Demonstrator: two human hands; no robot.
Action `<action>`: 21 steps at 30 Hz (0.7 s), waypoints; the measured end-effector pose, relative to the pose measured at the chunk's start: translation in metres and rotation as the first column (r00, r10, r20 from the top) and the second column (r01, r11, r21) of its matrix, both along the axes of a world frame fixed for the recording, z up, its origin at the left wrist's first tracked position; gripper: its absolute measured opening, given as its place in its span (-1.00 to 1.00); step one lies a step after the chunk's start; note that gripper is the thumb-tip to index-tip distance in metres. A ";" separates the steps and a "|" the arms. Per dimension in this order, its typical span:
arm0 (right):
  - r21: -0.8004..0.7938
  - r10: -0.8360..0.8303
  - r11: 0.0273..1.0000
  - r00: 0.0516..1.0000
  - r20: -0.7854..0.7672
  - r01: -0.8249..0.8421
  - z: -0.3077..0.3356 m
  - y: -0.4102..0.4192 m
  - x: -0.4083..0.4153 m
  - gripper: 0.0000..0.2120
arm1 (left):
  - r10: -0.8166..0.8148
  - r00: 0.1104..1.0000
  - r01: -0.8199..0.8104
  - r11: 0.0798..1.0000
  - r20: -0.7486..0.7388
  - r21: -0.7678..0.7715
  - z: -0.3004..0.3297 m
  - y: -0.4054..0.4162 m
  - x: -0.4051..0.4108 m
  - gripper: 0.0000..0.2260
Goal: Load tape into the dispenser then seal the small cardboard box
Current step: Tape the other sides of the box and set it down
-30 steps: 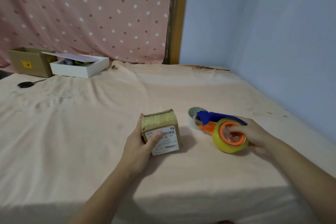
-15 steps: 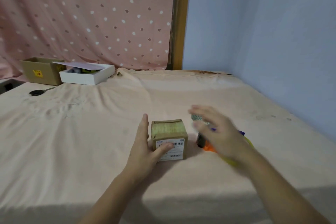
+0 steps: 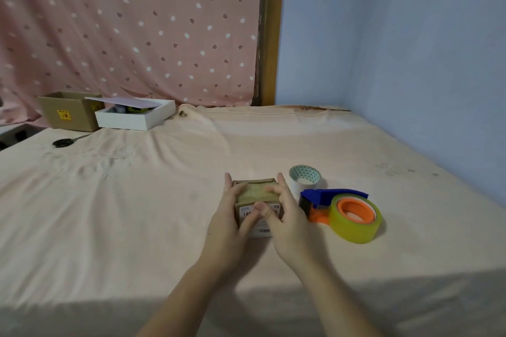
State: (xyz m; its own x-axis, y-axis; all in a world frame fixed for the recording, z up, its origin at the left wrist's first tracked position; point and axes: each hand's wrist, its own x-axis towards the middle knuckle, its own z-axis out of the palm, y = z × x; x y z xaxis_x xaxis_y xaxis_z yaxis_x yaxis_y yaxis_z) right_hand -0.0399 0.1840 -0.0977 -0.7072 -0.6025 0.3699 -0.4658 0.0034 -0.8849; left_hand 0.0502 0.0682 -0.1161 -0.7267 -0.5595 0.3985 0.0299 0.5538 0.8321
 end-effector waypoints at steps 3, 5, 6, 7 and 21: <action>-0.069 -0.077 0.993 0.982 0.174 0.090 -0.011 -0.007 0.010 -0.53 | 0.023 0.999 -0.028 0.991 0.040 0.128 0.000 0.013 -0.003 -0.29; -0.094 -0.092 0.988 0.964 0.248 0.118 -0.008 -0.006 0.014 -0.45 | 0.035 0.998 -0.042 0.989 0.048 0.143 0.001 0.016 -0.001 -0.36; -0.082 -0.076 0.992 0.964 0.255 0.099 -0.002 -0.003 0.015 -0.45 | 0.035 0.998 -0.041 0.990 0.046 0.138 0.002 0.015 0.000 -0.45; -0.044 -0.055 0.997 0.967 0.249 0.068 0.004 0.001 0.015 -0.46 | 0.038 0.998 -0.045 0.991 0.054 0.127 0.002 0.015 0.001 -0.56; 0.274 -0.039 0.962 0.998 0.052 0.023 -0.023 0.022 -0.017 -0.43 | -0.090 0.968 0.074 0.994 0.233 0.076 0.010 -0.035 0.020 -0.02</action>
